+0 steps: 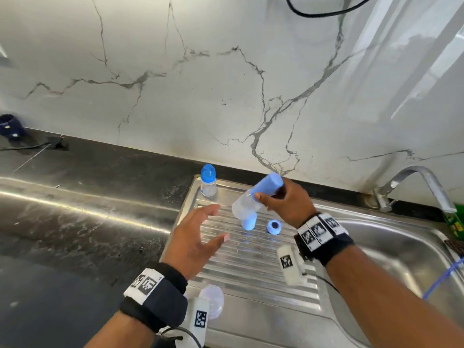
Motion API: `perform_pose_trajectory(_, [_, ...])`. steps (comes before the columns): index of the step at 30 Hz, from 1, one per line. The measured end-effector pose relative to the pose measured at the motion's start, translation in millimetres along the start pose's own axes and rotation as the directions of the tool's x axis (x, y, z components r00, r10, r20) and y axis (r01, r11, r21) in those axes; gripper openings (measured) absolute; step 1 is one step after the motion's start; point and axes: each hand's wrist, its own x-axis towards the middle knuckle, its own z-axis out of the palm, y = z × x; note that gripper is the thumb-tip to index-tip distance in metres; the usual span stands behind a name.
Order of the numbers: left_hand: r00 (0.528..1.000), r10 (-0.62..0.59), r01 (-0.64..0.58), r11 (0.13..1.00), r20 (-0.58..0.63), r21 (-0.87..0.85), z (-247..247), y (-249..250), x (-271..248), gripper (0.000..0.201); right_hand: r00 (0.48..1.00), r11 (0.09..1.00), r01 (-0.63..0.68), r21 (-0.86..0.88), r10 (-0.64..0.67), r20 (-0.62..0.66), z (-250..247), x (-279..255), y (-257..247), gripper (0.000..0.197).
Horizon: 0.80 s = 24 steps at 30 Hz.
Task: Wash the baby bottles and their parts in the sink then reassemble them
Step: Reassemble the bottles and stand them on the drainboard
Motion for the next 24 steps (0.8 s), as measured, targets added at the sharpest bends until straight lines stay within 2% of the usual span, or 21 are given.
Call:
perform_pose_trajectory(2, [1.000, -0.003, 0.003, 1.000, 0.001, 0.013, -11.5, -13.1, 2.1, 0.052, 1.000, 0.989, 0.016, -0.148, -0.017, -0.005, 19.1, 30.2, -7.9, 0.034])
perform_pose_trajectory(8, [0.998, -0.027, 0.027, 1.000, 0.048, 0.017, -35.7, -48.9, 5.6, 0.046, 0.999, 0.941, 0.002, -0.339, 0.012, 0.039, 83.8, 101.1, -1.8, 0.049])
perform_pose_trajectory(15, [0.996, -0.071, 0.071, 0.997, 0.052, -0.008, -54.4, -78.4, 8.5, 0.040, 0.997, 0.937, -0.063, -0.345, 0.074, 0.020, 121.4, 124.8, 8.6, 0.049])
perform_pose_trajectory(19, [0.994, -0.084, 0.085, 0.996, 0.068, -0.017, -56.1, -84.8, 9.5, 0.041, 0.996, 0.939, -0.082, -0.334, 0.089, 0.007, 125.0, 125.9, 8.9, 0.049])
perform_pose_trajectory(24, [0.993, -0.082, 0.084, 0.996, 0.082, -0.023, -55.5, -83.7, 7.9, 0.041, 0.993, 0.942, -0.107, -0.318, 0.118, 0.016, 123.5, 119.2, 8.9, 0.058])
